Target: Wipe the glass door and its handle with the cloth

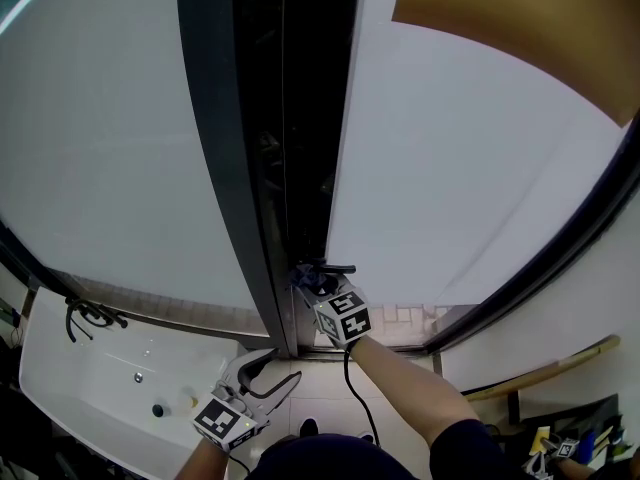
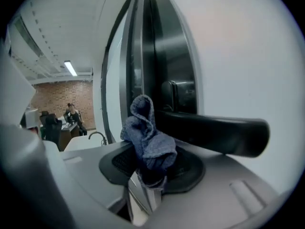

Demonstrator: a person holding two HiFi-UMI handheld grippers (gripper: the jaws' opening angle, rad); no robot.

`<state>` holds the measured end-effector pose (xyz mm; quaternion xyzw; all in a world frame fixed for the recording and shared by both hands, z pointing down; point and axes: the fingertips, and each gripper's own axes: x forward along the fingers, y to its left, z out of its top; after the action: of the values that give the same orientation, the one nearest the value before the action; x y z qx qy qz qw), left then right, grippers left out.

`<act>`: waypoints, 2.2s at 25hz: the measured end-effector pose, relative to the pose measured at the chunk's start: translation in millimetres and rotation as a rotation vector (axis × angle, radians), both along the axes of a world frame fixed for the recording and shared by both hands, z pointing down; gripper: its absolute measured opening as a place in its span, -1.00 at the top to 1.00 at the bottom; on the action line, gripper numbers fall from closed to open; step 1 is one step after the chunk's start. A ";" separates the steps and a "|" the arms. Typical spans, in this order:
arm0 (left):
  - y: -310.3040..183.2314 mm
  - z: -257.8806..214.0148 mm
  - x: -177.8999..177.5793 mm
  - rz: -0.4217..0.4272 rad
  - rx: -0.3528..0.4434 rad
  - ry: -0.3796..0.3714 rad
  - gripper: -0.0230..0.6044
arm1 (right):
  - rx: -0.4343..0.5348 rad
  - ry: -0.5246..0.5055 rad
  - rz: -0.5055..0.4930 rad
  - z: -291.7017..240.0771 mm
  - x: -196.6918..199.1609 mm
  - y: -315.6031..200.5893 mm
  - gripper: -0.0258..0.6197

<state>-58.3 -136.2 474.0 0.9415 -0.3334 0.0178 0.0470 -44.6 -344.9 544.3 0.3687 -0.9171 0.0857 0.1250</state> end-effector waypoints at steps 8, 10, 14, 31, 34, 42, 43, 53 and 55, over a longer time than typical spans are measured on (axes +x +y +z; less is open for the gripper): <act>-3.7 0.1 3.2 0.007 -0.004 0.004 0.24 | 0.019 0.073 -0.012 7.3 -9.5 -6.5 0.48; -4.4 -0.1 4.0 0.009 -0.002 0.005 0.24 | 0.031 0.100 -0.018 8.6 -6.5 -5.3 0.49; -5.3 -0.9 6.6 0.012 0.002 0.008 0.24 | 0.026 0.146 -0.006 15.0 6.1 -4.4 0.48; -6.1 6.0 7.0 0.016 -0.018 -0.001 0.24 | -0.231 -0.051 0.031 85.7 24.8 2.3 0.48; -7.7 7.4 4.1 0.009 -0.022 -0.005 0.24 | -0.219 -0.045 -0.019 81.9 -1.4 -2.6 0.48; -9.5 19.1 -4.2 -0.012 -0.032 -0.013 0.24 | -0.148 0.017 -0.014 78.9 -2.6 -15.2 0.48; -10.3 18.8 -4.2 -0.012 -0.031 -0.011 0.24 | -0.142 0.020 -0.006 78.1 1.3 -16.6 0.48; -10.7 7.4 7.1 0.014 -0.016 -0.002 0.24 | -0.102 -0.028 0.100 51.5 52.8 -22.0 0.48; -10.3 6.7 8.4 0.017 -0.015 0.000 0.24 | -0.102 -0.028 0.097 51.4 52.7 -15.8 0.48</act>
<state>-49.9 -146.5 480.7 0.9438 -0.3254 0.0208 0.0539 8.1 -360.7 595.7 0.4044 -0.8943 0.1434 0.1265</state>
